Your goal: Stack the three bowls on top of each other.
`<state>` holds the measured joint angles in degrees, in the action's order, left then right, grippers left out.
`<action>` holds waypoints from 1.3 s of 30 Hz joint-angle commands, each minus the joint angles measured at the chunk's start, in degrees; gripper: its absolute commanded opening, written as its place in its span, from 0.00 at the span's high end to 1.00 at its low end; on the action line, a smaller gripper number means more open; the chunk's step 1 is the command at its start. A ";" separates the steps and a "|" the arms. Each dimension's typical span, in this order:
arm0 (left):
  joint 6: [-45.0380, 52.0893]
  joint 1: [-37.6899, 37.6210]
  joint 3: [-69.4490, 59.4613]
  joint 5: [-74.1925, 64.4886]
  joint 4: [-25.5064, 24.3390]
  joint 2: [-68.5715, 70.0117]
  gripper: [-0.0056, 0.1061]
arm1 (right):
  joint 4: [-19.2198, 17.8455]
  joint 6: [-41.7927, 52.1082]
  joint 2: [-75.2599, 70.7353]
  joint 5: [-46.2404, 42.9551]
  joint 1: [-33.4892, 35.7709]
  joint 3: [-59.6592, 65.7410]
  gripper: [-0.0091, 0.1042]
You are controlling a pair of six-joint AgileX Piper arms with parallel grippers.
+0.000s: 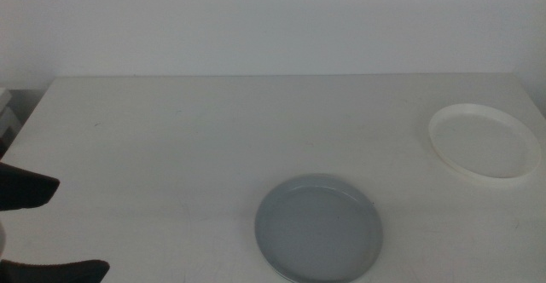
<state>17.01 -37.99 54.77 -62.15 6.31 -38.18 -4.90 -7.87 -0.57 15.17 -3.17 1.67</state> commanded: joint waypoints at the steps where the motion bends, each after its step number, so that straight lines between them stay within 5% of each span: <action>1: -0.33 -0.32 1.64 2.97 0.81 -0.11 0.01 | -0.18 0.67 -1.45 -2.84 0.12 -2.09 0.47; 14: -0.33 -0.32 1.64 2.97 0.81 -0.11 0.01 | -0.62 0.61 21.06 25.68 0.12 -34.10 0.47; 22: -0.33 -0.32 1.64 2.97 0.81 -0.11 0.01 | -0.94 -5.39 43.10 32.51 0.12 -50.13 0.47; 30: -0.33 -0.32 1.64 2.97 0.81 -0.11 0.01 | -1.02 -0.36 61.99 36.38 -0.16 -65.26 0.47; 39: -0.33 -0.32 1.64 2.97 0.81 -0.11 0.01 | 6.77 7.16 83.69 40.84 -7.99 -83.26 0.47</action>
<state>17.01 -37.99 54.77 -62.16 6.31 -38.18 0.43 -2.99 82.01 56.43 -9.87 -77.19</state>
